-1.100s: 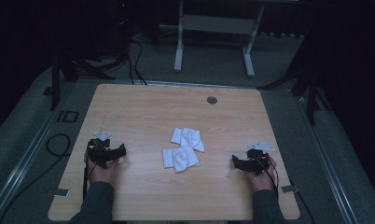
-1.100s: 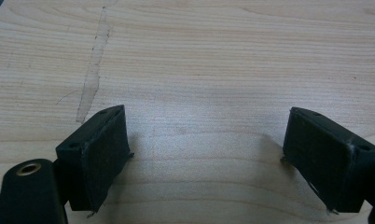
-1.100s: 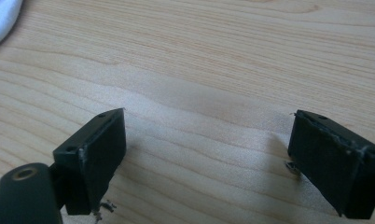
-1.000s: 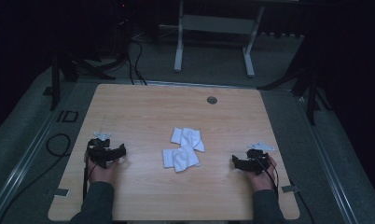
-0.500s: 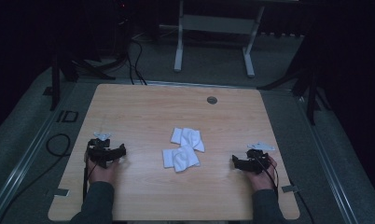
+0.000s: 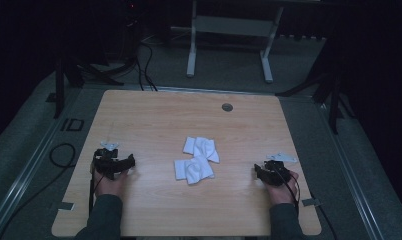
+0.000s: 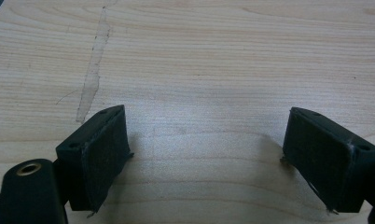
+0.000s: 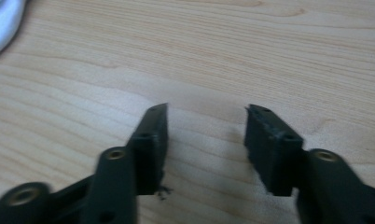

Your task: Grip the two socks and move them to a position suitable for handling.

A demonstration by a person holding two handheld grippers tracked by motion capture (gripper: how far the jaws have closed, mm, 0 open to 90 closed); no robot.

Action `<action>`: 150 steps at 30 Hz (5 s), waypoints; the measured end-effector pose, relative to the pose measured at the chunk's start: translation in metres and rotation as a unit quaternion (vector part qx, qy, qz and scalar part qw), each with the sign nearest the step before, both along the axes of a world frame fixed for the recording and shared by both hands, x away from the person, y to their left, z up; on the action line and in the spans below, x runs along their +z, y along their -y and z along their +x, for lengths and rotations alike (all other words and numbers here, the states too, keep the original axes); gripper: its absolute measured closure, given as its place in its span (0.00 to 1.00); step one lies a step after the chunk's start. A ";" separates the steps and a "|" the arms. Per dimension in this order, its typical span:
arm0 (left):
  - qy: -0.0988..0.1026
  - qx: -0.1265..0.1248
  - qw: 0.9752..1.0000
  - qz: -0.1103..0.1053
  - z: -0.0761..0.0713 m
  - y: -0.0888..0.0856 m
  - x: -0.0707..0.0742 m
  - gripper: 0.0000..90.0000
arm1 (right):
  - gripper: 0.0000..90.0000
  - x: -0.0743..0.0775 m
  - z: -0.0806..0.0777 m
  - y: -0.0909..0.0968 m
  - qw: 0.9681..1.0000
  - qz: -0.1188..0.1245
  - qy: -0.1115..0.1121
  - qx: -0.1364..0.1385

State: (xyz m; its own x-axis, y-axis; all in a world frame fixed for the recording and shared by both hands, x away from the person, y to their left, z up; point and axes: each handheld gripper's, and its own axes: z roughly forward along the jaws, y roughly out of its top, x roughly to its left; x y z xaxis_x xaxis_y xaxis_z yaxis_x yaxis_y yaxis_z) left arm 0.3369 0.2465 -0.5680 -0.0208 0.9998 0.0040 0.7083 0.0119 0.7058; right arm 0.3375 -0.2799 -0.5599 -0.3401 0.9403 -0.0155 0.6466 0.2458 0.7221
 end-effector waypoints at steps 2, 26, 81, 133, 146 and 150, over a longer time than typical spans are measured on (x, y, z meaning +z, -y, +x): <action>0.000 0.000 1.000 0.000 0.000 0.000 0.000 0.16 | 0.68 0.003 -0.004 -0.004 1.000 -0.015 0.001 0.014; 0.000 0.000 1.000 0.000 0.000 0.000 0.000 0.16 | 1.00 0.031 -0.021 -0.054 0.992 -0.033 0.006 0.120; 0.000 -0.003 1.000 -0.001 0.001 0.000 0.000 0.16 | 0.59 0.034 -0.015 -0.172 0.956 -0.025 -0.047 0.287; 0.001 -0.003 1.000 -0.001 0.002 0.000 0.000 0.16 | 0.97 0.073 -0.003 -0.059 0.983 -0.036 -0.052 0.171; 0.001 -0.003 1.000 -0.001 0.002 0.000 0.000 0.16 | 0.67 0.077 0.003 -0.048 0.988 -0.046 -0.042 0.144; 0.001 -0.003 1.000 -0.001 0.002 0.000 0.000 0.16 | 0.72 0.074 0.004 -0.048 0.988 -0.049 -0.043 0.143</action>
State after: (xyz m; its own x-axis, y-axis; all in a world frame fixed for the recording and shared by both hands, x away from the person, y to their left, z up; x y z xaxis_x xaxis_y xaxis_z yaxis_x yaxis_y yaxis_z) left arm 0.3386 0.2467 -0.5680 -0.0151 0.9999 0.0015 0.7073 0.0096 0.7068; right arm 0.3418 -0.2314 -0.4857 -0.5958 0.8008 -0.0609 0.5989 0.4936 0.6306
